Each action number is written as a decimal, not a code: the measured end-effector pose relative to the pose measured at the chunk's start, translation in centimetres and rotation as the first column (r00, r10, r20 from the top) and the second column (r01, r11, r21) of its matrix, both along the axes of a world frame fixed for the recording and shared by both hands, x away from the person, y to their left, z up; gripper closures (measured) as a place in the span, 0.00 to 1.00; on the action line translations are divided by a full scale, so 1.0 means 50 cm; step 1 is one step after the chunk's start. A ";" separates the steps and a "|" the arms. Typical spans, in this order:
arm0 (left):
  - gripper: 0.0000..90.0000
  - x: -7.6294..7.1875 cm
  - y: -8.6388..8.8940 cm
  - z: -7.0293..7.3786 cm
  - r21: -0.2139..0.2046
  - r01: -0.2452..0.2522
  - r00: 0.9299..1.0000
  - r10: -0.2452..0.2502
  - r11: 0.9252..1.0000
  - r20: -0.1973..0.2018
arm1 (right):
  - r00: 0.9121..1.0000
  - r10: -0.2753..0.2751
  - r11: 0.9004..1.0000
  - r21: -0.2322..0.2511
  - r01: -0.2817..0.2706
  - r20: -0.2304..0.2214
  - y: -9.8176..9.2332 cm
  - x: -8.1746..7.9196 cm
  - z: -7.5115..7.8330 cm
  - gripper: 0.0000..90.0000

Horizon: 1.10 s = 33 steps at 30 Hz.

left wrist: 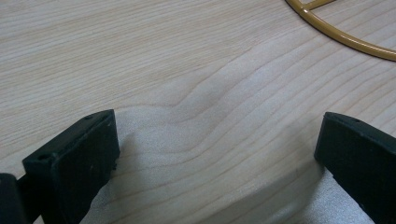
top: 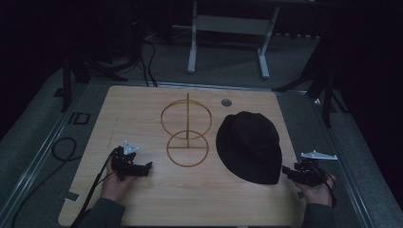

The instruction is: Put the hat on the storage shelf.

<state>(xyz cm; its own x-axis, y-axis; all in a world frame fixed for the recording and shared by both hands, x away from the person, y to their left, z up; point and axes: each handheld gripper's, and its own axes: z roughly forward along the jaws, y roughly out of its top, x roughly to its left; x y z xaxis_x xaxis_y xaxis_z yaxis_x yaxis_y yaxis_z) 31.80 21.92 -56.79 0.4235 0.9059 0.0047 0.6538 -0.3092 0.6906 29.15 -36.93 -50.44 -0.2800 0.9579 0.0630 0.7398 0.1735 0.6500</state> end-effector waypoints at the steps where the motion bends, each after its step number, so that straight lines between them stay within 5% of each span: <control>1: 0.00 0.000 0.000 0.000 0.000 0.000 1.000 0.000 1.000 0.000 | 1.000 0.011 1.000 0.001 -0.011 -0.007 0.002 0.001 0.005 0.45; 11: 0.00 0.000 0.000 0.000 0.000 0.000 1.000 0.000 1.000 0.000 | 0.988 0.117 0.993 0.014 -0.116 -0.105 0.035 0.019 0.031 0.26; 23: 0.00 0.000 0.000 0.000 0.001 0.000 1.000 0.000 1.000 -0.001 | 0.972 0.195 0.980 -0.019 -0.199 -0.131 0.102 0.060 0.052 0.12; 33: 0.00 0.000 0.000 0.000 0.001 0.001 1.000 -0.001 1.000 -0.002 | 0.974 0.178 0.978 -0.085 -0.192 -0.143 0.152 0.097 0.064 0.10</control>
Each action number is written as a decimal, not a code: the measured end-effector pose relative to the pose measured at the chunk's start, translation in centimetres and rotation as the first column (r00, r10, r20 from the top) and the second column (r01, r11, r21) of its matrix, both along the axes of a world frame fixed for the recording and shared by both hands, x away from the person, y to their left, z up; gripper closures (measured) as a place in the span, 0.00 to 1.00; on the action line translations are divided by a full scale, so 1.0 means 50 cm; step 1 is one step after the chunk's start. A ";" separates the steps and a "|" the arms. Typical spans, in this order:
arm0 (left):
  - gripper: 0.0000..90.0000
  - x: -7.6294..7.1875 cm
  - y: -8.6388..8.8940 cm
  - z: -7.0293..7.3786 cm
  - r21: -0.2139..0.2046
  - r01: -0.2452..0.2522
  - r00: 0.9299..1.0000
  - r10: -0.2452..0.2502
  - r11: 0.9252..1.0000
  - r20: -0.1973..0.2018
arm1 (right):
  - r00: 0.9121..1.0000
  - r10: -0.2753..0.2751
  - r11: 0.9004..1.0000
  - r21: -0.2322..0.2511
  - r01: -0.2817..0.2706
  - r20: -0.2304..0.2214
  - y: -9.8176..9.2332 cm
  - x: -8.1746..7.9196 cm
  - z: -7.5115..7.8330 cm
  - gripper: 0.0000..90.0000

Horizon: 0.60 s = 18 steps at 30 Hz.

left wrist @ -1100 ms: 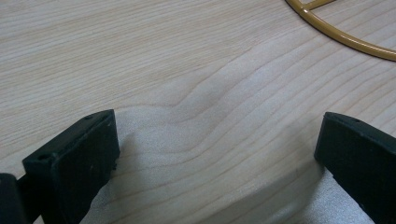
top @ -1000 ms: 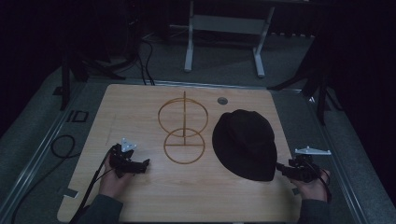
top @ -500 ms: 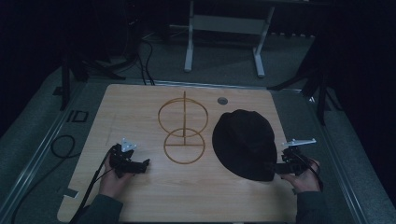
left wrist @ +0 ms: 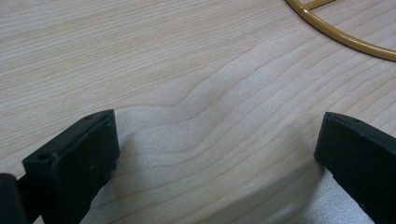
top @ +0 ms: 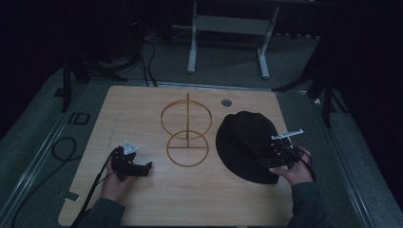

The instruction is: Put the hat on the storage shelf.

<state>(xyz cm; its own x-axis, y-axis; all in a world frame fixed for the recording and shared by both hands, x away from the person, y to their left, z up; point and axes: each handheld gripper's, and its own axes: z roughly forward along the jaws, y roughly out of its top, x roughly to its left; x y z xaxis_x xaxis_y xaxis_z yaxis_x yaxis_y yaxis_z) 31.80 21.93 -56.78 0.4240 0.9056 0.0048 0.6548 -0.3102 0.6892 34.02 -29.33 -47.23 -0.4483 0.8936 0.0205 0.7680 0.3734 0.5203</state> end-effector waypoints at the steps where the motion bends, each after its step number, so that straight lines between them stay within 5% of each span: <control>1: 0.00 0.000 0.000 0.000 0.000 0.000 1.000 0.000 1.000 0.000 | 1.000 -0.006 1.000 0.008 0.006 -0.001 0.002 0.003 0.000 0.10; 10: 0.00 0.000 0.000 0.000 0.000 0.000 1.000 0.000 1.000 0.000 | 0.999 0.032 0.998 0.049 -0.031 -0.011 0.007 0.000 0.001 0.10; 18: 0.00 0.000 0.000 0.000 -0.001 -0.001 1.000 0.001 1.000 0.000 | 1.000 0.022 0.999 0.029 -0.022 -0.007 0.019 0.005 0.004 0.10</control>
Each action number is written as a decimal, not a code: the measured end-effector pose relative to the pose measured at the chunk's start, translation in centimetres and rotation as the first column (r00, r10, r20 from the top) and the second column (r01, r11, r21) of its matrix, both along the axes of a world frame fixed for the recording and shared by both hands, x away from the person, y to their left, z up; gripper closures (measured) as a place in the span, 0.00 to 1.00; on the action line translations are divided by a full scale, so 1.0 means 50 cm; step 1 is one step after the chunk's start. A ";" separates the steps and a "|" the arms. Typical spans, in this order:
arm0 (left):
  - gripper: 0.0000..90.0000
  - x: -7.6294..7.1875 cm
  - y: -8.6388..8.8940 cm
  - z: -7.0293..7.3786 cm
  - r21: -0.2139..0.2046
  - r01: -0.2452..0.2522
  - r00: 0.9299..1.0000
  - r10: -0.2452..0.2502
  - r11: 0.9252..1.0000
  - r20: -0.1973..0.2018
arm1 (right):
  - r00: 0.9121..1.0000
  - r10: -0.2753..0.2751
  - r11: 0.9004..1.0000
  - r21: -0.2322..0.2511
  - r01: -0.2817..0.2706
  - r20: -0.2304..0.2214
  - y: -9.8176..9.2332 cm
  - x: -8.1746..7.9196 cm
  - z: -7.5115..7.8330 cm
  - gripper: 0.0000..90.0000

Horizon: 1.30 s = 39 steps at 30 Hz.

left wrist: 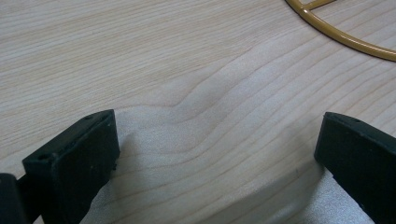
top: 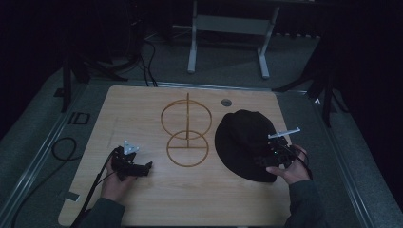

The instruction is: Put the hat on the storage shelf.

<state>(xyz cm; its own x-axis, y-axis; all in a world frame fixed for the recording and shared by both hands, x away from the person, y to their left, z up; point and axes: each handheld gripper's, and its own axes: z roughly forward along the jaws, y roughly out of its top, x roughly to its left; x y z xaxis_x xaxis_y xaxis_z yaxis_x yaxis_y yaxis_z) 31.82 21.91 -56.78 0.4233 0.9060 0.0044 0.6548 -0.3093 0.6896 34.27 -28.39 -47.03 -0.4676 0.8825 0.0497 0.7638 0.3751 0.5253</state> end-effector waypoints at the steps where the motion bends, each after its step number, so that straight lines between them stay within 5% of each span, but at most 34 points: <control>1: 0.00 0.000 0.000 0.000 0.000 0.000 1.000 0.000 1.000 0.000 | 1.000 -0.011 1.000 -0.009 0.011 0.005 0.001 0.001 0.000 0.10; 11: 0.00 0.000 0.000 0.000 0.000 0.000 1.000 0.000 1.000 0.000 | 1.000 -0.019 0.999 -0.028 0.018 -0.025 0.006 0.020 -0.015 0.16; 19: 0.00 0.000 0.000 0.000 0.000 -0.001 1.000 0.001 1.000 0.000 | 0.999 -0.007 1.000 0.001 0.007 -0.040 0.002 0.033 -0.013 0.61; 26: 0.00 0.000 -0.001 0.000 0.000 -0.001 1.000 0.001 1.000 0.000 | 0.997 0.035 0.999 -0.007 -0.035 -0.074 0.007 0.050 -0.007 0.87; 39: 0.00 0.000 -0.001 0.000 0.000 -0.001 1.000 0.001 1.000 -0.001 | 0.990 0.088 0.993 -0.070 -0.096 -0.113 0.016 0.081 0.023 0.95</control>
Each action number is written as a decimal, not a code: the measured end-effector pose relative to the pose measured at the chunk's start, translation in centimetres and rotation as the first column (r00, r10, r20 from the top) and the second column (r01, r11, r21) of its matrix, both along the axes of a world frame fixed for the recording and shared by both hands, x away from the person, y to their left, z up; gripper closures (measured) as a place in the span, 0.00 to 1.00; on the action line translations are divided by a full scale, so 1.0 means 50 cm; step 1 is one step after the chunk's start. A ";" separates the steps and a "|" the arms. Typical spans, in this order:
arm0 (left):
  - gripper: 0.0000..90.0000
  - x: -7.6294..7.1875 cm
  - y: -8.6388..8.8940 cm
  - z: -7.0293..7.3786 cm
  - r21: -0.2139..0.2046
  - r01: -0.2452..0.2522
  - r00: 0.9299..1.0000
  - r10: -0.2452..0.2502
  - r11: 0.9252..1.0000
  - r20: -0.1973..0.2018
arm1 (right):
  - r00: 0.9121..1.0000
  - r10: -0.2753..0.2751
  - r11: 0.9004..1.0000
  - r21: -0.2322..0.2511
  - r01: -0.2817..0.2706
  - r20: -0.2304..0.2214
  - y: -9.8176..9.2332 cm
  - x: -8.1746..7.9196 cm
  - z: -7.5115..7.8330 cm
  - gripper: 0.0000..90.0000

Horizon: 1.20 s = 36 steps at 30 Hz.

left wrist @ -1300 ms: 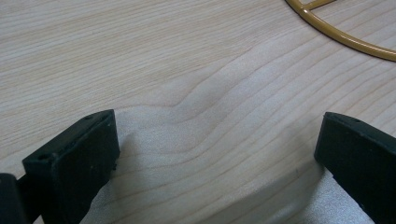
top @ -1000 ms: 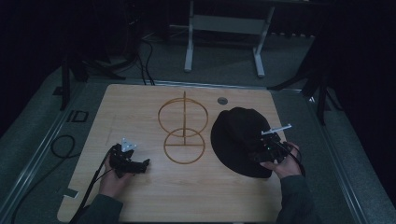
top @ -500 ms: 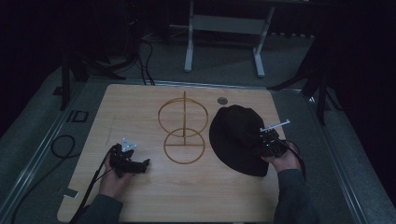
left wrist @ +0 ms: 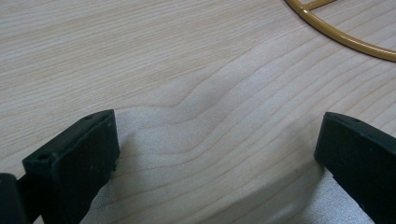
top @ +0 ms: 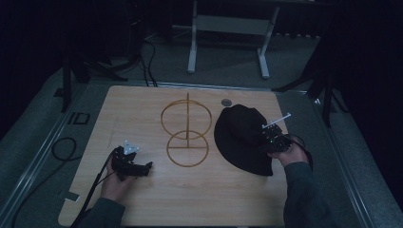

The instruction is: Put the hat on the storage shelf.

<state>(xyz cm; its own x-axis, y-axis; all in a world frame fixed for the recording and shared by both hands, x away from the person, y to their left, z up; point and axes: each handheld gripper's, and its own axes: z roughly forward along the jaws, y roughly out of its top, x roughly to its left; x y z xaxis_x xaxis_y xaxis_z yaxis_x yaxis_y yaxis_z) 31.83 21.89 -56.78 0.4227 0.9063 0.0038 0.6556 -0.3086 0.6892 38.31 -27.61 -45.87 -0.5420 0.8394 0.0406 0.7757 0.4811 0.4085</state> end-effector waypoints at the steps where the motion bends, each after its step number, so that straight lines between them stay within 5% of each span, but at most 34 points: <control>1: 0.00 0.000 0.000 0.000 0.000 0.000 1.000 0.000 1.000 0.000 | 1.000 0.005 1.000 -0.003 -0.005 0.000 0.000 0.002 0.004 0.95; 36: 0.00 0.000 0.000 0.000 0.001 0.000 1.000 0.000 1.000 0.001 | 0.996 0.055 0.998 -0.024 -0.053 0.066 -0.007 0.029 0.104 0.96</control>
<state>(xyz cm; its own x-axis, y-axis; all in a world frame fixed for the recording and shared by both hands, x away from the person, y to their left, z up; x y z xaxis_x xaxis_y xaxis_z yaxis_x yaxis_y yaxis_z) 31.85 21.88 -56.78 0.4231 0.9061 0.0047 0.6550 -0.3094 0.6893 39.76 -27.95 -40.66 -0.5875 0.8091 -0.0151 0.7198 0.5309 0.4472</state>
